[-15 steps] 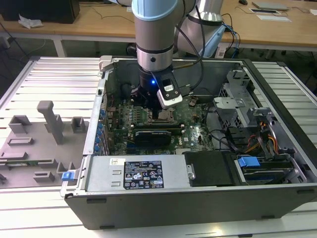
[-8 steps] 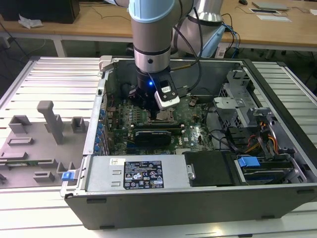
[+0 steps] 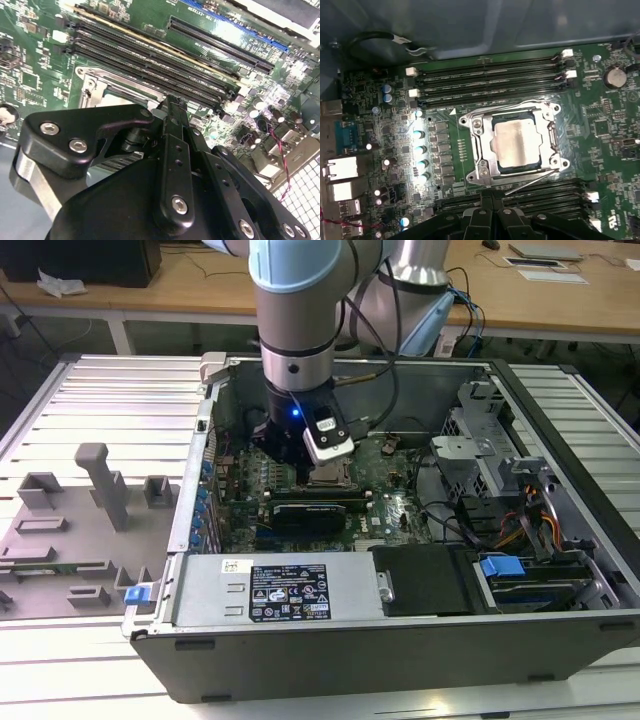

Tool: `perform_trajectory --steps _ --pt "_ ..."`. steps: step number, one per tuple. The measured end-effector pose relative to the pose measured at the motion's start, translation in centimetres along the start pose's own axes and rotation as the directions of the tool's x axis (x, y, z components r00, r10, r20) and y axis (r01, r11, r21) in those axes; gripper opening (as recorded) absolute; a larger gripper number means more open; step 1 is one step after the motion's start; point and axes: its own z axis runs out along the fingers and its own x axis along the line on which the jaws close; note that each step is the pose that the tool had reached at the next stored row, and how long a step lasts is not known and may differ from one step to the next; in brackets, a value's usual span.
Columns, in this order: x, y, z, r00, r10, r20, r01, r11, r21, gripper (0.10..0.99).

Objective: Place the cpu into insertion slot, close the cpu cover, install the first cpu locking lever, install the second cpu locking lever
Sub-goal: 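Install the second cpu locking lever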

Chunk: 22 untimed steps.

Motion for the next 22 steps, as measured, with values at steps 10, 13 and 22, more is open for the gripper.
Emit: perform_trajectory --steps 10,13,22 --pt "-0.12 -1.46 0.76 0.9999 0.003 -0.0109 -0.004 0.9968 -0.079 0.106" --pt "-0.04 -1.73 1.08 0.9999 0.003 -0.0122 -0.004 0.9960 -0.090 0.106" --pt "0.93 -1.98 2.25 0.9998 0.005 -0.0168 -0.007 0.9926 -0.121 0.106"
